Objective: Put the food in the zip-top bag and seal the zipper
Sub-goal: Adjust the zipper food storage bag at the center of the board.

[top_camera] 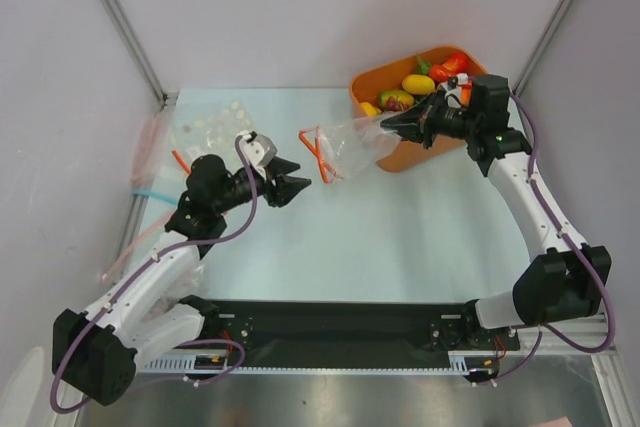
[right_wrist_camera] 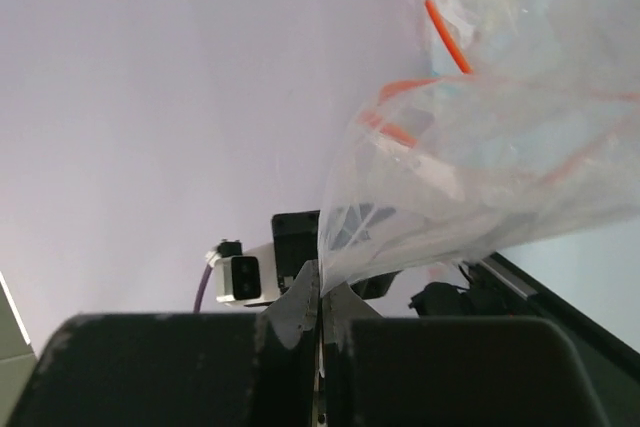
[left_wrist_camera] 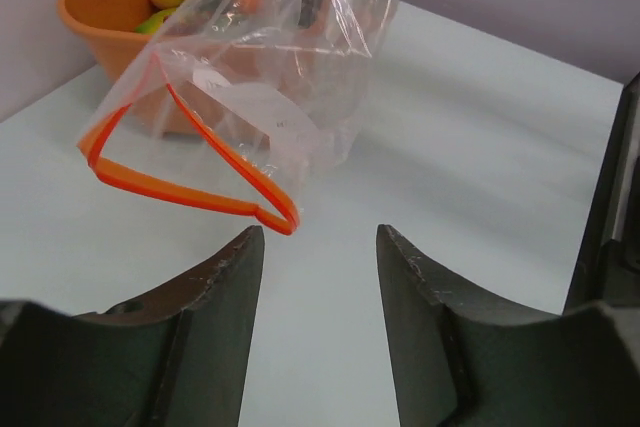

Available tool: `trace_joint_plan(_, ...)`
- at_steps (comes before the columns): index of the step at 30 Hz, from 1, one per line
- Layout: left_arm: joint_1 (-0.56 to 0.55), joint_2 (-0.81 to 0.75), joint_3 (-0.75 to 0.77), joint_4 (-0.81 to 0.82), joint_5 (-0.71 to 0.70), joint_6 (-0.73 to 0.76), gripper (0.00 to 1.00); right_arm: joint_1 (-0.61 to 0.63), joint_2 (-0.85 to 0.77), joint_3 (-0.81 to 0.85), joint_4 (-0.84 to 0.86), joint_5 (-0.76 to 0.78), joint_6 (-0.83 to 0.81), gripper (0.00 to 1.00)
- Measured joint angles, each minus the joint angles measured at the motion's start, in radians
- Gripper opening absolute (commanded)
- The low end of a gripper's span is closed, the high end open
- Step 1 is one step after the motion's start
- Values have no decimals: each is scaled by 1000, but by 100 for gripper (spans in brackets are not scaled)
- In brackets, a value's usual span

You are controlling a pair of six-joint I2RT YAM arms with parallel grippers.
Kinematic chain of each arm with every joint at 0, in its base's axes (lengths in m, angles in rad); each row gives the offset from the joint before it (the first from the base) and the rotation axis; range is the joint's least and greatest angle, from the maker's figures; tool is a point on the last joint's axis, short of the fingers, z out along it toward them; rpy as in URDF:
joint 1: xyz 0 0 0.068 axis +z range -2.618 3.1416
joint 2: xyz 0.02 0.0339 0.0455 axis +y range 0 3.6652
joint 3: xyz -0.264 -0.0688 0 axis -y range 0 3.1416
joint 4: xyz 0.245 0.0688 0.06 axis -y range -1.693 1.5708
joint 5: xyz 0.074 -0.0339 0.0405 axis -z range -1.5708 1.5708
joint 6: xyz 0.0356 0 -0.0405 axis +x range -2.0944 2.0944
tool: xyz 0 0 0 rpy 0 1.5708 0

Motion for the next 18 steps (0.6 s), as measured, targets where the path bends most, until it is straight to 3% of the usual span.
trace_joint_plan(7,-1,32,-8,121,27,-127,31,0,-10,-4,159,6,102,0)
trace_joint_plan(12,-1,82,9,171,32,-217,22,0,-12,-7,211,2,117,0)
trace_joint_plan(15,-1,122,46,187,17,-301,25,0,-15,-8,218,-2,115,0)
trace_joint_plan(16,-1,138,56,203,17,-349,35,0,-18,-9,221,-2,112,0)
trace_joint_plan(18,-1,158,68,232,10,-425,42,0,-23,-9,223,-2,107,0)
